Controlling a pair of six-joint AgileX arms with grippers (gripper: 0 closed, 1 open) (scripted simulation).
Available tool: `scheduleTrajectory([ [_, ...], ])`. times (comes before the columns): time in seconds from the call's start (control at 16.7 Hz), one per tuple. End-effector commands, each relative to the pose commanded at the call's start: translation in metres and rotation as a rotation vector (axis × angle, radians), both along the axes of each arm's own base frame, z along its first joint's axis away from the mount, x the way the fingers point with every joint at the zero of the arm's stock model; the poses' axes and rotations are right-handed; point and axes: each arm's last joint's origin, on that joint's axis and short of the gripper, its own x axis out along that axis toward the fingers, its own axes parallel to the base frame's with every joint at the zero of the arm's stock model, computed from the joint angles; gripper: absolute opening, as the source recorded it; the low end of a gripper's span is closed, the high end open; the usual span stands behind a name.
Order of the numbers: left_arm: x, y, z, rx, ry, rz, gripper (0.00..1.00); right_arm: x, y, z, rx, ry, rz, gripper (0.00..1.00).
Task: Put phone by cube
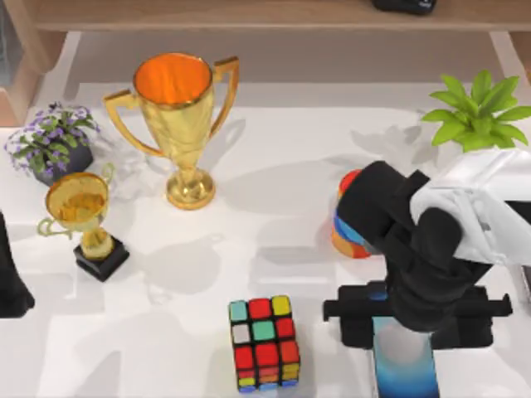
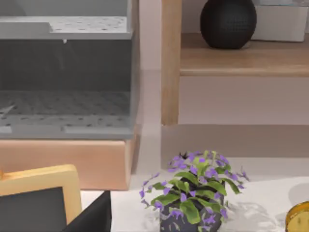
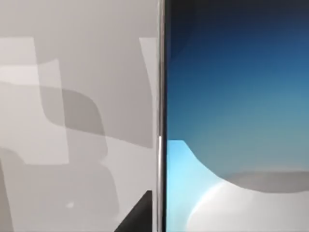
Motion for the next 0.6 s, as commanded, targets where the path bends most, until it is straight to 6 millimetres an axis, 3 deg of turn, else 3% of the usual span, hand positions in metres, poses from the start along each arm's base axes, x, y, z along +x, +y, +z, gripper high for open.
scheduleTrajectory([
  [0.24,0.0,0.0,0.0,0.0,0.0,0.0,1.0,0.0,0.0,0.0,0.0,0.0,0.0,0.98],
  [0.6,0.0,0.0,0.0,0.0,0.0,0.0,1.0,0.0,0.0,0.0,0.0,0.0,0.0,1.0],
])
